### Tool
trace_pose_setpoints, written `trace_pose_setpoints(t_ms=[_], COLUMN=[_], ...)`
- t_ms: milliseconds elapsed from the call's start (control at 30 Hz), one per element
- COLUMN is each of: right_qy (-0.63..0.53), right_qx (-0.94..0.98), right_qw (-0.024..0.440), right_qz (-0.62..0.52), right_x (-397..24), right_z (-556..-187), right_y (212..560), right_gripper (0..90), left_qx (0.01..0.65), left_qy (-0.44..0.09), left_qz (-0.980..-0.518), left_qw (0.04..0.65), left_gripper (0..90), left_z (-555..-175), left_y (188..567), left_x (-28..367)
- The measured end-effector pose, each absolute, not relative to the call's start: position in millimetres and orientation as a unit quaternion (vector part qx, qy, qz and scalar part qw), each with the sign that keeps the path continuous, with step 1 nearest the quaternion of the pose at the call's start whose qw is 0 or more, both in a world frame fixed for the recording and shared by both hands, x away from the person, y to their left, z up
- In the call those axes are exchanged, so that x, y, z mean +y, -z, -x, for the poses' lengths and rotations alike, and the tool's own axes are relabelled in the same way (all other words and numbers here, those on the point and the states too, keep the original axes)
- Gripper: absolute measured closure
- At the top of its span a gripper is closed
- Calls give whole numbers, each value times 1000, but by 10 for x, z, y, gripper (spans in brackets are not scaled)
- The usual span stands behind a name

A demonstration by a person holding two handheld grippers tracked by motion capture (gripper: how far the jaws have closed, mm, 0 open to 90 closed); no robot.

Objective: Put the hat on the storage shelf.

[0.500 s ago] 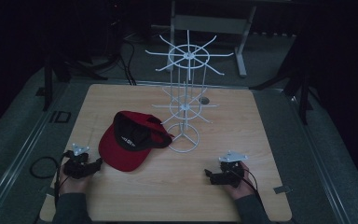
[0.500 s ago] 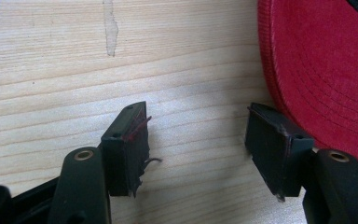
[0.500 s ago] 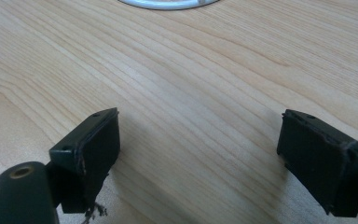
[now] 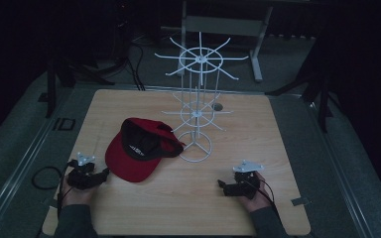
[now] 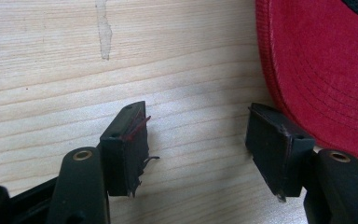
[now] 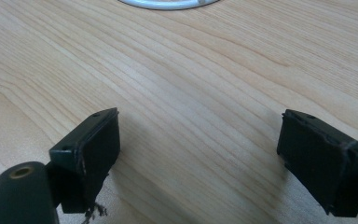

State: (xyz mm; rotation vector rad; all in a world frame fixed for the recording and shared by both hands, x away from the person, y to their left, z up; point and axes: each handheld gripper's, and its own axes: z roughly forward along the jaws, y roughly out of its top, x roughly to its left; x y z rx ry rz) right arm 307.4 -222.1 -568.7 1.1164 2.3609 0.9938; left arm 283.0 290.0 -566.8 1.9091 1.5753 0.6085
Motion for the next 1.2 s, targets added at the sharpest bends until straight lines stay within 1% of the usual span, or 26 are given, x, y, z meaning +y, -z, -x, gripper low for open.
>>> trace_pose_setpoints(t_ms=[100, 400, 500, 733, 833, 967, 1033, 1133, 1167, 1200], right_qy=[-350, -350, -350, -350, -350, -350, -350, -350, -350, -350], right_qx=[832, 832, 832, 832, 832, 832, 832, 832, 832, 833], right_qw=[173, 173, 173, 173, 173, 173, 173, 173, 173, 173], right_qz=[-393, -394, -394, -394, -393, -393, -394, -393, -393, -393], right_x=[-2221, -2221, -2221, -2221, -2221, -2221, -2221, -2221, -2221, -2221], right_z=[-3075, -3074, -3075, -3075, -3075, -3075, -3075, -3075, -3075, -3075], right_y=[5687, 5687, 5687, 5687, 5687, 5687, 5687, 5687, 5687, 5686], right_gripper=[130, 129, 129, 129, 129, 129, 130, 129, 129, 129], left_qx=[588, 587, 597, 597, 588, 580, 579, 581, 583, 583], left_qy=[-226, -226, -210, -219, -217, -230, -236, -241, -240, -239], left_qz=[-720, -719, -711, -697, -689, -690, -688, -685, -685, -687], left_qw=[291, 296, 307, 330, 364, 368, 367, 368, 366, 363], left_gripper=[407, 505, 547, 556, 563, 594, 666, 712, 712, 738], left_z=[-2839, -2852, -2849, -2814, -2808, -2837, -2884, -2969, -2999, -3024], left_y=[5661, 5656, 5639, 5527, 5395, 5298, 5252, 5212, 5209, 5210], left_x=[2914, 2946, 2988, 3007, 3021, 3013, 3015, 3026, 3028, 3026])
